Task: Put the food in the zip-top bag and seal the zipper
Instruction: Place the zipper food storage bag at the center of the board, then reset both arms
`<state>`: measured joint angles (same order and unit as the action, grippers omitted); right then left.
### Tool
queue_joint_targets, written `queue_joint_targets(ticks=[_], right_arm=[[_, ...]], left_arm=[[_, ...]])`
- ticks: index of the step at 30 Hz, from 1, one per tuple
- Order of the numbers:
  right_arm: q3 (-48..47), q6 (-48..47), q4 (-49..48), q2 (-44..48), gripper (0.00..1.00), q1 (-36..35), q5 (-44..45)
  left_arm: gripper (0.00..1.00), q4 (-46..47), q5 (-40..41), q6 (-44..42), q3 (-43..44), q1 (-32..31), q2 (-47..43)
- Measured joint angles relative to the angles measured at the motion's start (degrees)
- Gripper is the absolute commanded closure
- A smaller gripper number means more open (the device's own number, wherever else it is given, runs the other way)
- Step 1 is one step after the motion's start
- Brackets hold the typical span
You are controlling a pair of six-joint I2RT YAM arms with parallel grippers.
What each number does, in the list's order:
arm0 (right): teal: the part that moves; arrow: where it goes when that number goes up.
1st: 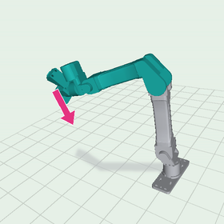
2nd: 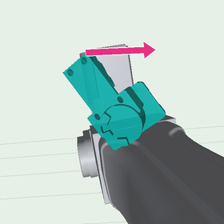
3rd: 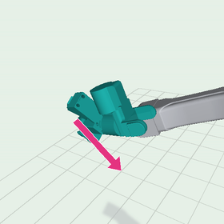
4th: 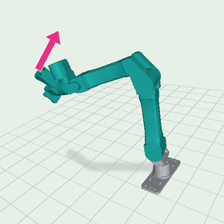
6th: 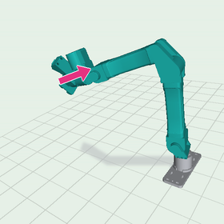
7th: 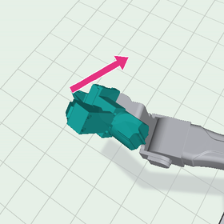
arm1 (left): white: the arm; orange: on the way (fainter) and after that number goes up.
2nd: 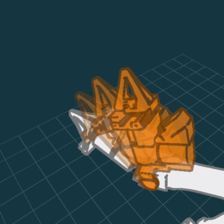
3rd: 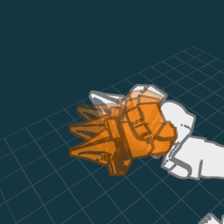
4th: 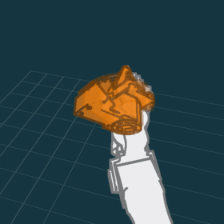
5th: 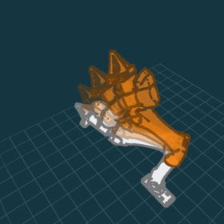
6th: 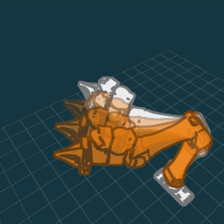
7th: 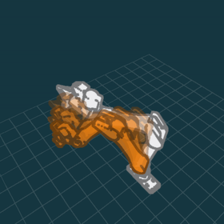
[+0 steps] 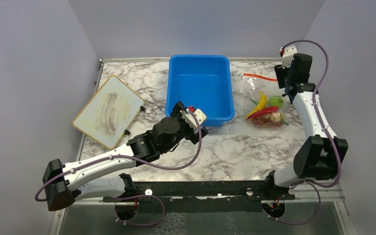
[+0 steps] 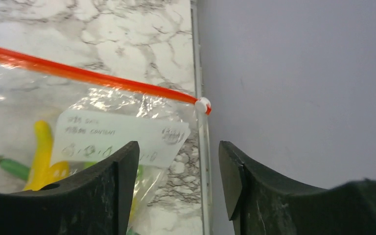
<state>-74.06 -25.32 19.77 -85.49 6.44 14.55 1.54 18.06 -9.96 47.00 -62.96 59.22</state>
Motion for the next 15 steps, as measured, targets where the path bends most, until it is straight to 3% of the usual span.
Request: queue_joint_targets(ticks=[4,8,9,10,15], right_arm=[[0.0,3.87,2.25,1.7,0.32,-0.13,-4.46],[0.17,8.22,4.72,5.66,0.17,-0.81,-10.54],[0.59,12.2,4.76,13.14,0.13,-1.99,-17.05],[0.57,12.35,4.72,13.33,0.04,-2.03,-17.25],[9.75,26.43,1.95,26.8,0.01,-2.16,-29.38]], left_arm=[[0.01,0.07,5.81,3.19,0.02,0.0,0.15],[0.01,-0.11,11.1,6.14,0.26,0.0,0.79],[0.01,-0.83,15.17,8.63,1.27,0.0,1.2],[0.01,-0.83,15.17,8.63,1.27,0.0,1.2],[0.01,-0.81,21.09,10.93,2.47,0.0,1.27]])
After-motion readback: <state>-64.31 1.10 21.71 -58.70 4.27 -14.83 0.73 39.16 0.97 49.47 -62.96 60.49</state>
